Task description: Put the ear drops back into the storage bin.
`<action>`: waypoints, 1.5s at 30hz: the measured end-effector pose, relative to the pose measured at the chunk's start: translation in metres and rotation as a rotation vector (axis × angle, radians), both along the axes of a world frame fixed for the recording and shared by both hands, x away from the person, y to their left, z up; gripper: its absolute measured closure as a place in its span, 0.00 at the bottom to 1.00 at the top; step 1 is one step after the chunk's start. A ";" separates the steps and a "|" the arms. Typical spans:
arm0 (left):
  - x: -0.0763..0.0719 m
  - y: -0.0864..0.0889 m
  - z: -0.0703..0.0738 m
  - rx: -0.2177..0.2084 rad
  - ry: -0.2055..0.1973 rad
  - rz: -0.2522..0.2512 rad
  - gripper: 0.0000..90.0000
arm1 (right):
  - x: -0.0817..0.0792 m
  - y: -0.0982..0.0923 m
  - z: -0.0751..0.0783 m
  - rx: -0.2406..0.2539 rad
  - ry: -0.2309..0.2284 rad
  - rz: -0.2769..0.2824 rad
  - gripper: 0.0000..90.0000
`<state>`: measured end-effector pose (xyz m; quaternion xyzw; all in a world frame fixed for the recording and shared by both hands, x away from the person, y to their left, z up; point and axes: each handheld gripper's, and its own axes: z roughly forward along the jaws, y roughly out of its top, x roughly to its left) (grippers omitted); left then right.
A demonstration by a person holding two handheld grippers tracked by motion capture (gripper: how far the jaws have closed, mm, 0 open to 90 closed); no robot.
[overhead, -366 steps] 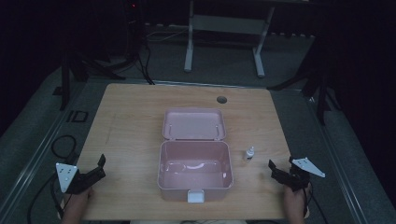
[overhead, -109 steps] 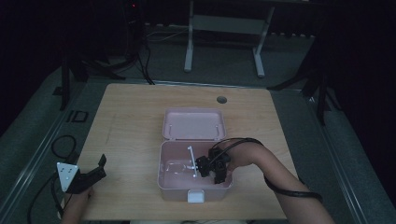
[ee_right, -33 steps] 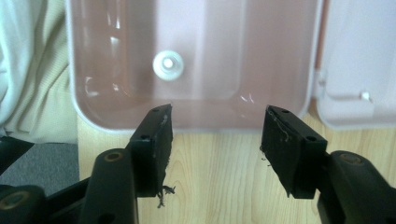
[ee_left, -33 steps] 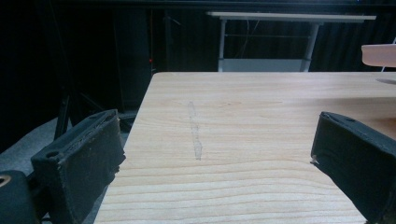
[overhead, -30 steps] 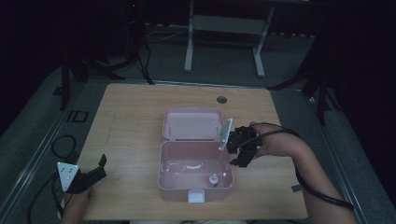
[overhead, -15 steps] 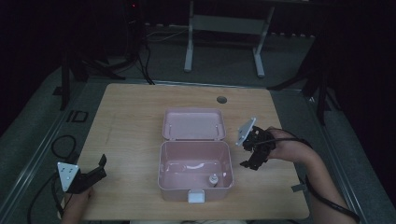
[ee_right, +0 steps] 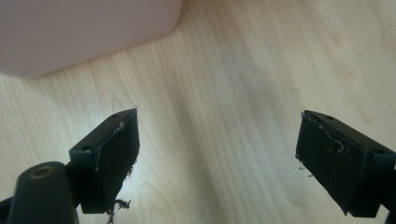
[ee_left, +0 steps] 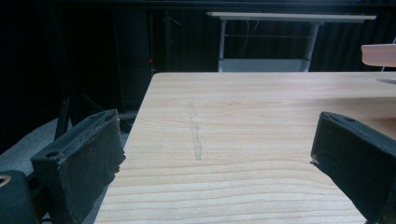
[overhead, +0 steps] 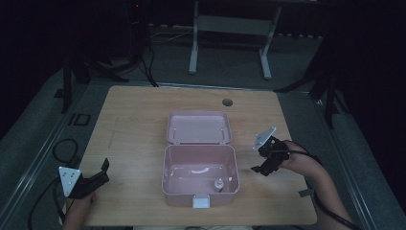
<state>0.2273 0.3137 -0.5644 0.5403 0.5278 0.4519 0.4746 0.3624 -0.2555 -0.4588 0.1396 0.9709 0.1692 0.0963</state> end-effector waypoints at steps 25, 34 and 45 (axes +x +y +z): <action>0.000 0.000 0.000 0.005 0.000 -0.002 0.03 | -0.018 -0.059 -0.066 0.271 -0.138 -0.360 0.15; 0.000 0.000 0.000 0.006 0.000 0.001 0.03 | -0.030 -0.073 -0.079 0.381 -0.273 -0.507 0.15; 0.000 -0.001 0.000 0.006 0.000 0.000 0.03 | -0.042 -0.081 -0.091 0.486 -0.343 -0.661 0.14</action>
